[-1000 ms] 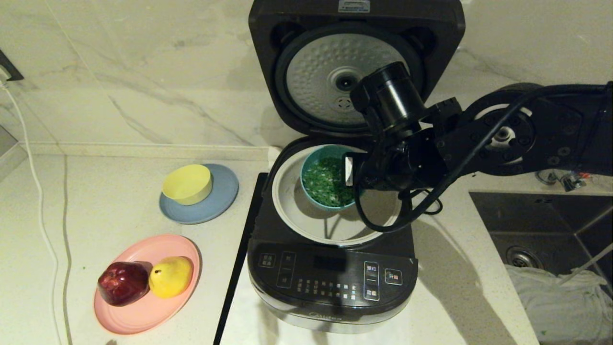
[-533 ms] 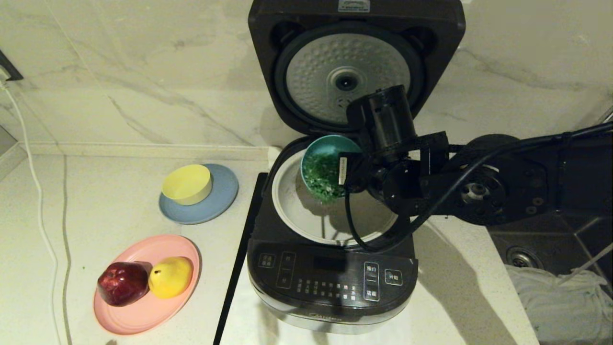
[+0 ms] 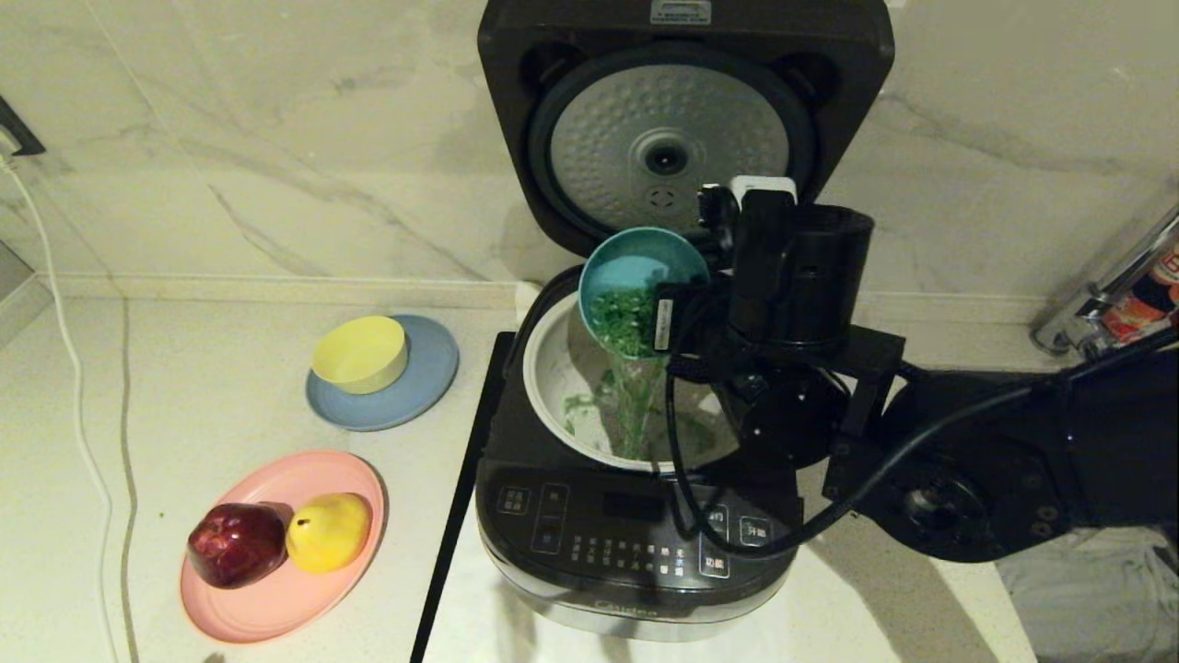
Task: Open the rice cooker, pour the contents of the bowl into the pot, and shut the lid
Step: Pour the water from the bowl into the rice cooker
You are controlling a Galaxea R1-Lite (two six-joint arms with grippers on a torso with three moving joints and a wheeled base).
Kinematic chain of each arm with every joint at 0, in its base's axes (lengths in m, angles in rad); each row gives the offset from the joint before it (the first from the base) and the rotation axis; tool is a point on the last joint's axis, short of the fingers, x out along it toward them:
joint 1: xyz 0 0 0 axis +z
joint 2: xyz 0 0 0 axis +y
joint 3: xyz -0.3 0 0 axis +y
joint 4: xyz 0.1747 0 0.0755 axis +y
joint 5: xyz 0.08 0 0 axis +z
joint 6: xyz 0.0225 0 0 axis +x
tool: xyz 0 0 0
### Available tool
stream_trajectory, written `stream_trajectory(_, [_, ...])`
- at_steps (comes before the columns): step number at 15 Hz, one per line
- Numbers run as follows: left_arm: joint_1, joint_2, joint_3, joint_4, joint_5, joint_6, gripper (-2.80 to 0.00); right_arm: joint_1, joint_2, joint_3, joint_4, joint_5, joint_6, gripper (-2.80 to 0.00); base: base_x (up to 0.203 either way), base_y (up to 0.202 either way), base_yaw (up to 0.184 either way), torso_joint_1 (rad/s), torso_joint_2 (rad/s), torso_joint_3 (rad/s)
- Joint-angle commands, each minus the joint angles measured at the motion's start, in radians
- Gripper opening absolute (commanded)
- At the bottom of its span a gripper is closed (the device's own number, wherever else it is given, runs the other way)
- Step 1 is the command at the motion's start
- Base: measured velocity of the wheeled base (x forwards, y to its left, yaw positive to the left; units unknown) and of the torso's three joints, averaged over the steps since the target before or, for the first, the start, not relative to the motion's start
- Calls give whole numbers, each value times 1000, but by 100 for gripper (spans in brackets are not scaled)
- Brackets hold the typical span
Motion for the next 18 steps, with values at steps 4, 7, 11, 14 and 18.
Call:
stream_trajectory(4, [0, -1, 0, 0, 0, 0, -280, 4, 38, 115, -350, -8, -138, -280, 0, 0, 0, 0, 0, 0])
stream_trajectory(7, [0, -1, 0, 0, 0, 0, -280, 1, 77, 126, -471, -1, -206, -280, 0, 0, 0, 0, 0, 0])
stream_trajectory(11, [0, -1, 0, 0, 0, 0, -280, -1, 147, 146, -681, 23, -317, -280, 0, 0, 0, 0, 0, 0])
stream_trajectory(14, [0, -1, 0, 0, 0, 0, -280, 1, 164, 148, -734, 26, -336, -280, 0, 0, 0, 0, 0, 0])
stream_trajectory(18, [0, -1, 0, 0, 0, 0, -280, 2, 226, 144, -817, 40, -379, -280, 0, 0, 0, 0, 0, 0])
